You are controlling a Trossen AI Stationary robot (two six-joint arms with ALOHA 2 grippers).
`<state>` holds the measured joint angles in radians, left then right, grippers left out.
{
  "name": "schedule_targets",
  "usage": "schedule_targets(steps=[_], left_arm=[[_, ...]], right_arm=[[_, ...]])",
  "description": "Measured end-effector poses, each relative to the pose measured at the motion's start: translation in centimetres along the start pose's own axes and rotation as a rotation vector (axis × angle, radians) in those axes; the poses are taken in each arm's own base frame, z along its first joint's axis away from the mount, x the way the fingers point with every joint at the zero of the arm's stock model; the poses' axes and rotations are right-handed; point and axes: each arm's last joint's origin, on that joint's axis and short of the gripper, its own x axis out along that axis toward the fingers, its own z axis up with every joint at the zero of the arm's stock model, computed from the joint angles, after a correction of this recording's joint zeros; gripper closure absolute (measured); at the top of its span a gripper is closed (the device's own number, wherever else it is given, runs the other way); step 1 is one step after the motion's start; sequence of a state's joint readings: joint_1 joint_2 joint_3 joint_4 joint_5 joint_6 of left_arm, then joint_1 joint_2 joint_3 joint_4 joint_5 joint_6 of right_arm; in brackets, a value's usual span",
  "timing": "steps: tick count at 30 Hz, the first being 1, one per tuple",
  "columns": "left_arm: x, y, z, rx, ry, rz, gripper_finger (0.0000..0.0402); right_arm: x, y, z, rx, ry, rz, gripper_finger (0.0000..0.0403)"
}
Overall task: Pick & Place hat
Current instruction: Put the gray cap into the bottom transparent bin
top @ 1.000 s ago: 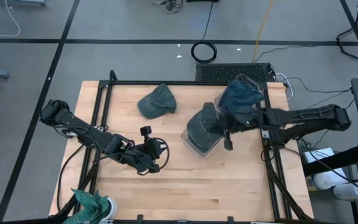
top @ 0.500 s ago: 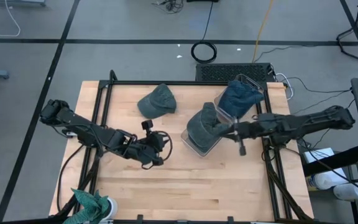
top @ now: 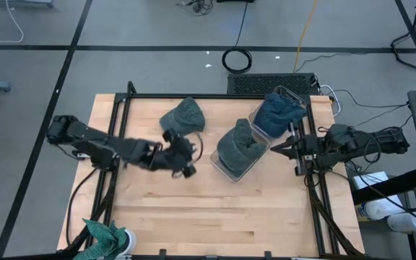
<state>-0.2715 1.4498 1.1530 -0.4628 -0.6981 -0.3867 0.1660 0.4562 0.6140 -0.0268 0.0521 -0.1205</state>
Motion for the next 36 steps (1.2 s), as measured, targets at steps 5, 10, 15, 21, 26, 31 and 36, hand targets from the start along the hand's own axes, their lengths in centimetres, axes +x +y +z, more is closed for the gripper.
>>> schedule_targets(steps=[5,10,15,21,26,31,36], left_arm=[[2.6,4.9,-0.8,-0.104,0.226,0.143,0.0248],[4.4,9.3,-0.9,-0.09,0.339,0.256,0.0159],[5.7,12.4,-0.8,-0.146,0.425,0.164,0.0098],[7.4,15.3,-1.3,-0.22,0.495,0.14,0.0066],[8.6,16.7,-1.8,-0.246,0.528,0.148,0.0069],[10.5,16.9,-2.5,-0.188,0.558,0.14,0.0082],[12.9,16.4,-3.5,-0.123,0.588,0.123,0.0091]], right_arm=[[0.1,0.0,0.0,-0.067,0.004,-0.003,0.0403],[0.1,0.0,0.0,-0.165,0.004,-0.003,0.0393],[0.3,0.2,-0.8,-0.24,0.017,0.022,0.0346],[0.9,0.2,-1.4,-0.313,-0.043,-0.005,0.0256],[0.8,-0.2,-1.6,-0.292,0.021,-0.159,0.0196],[0.9,-0.2,-1.7,-0.284,0.023,-0.156,0.0156],[1.0,-0.2,-1.7,-0.282,0.027,-0.156,0.0141]])
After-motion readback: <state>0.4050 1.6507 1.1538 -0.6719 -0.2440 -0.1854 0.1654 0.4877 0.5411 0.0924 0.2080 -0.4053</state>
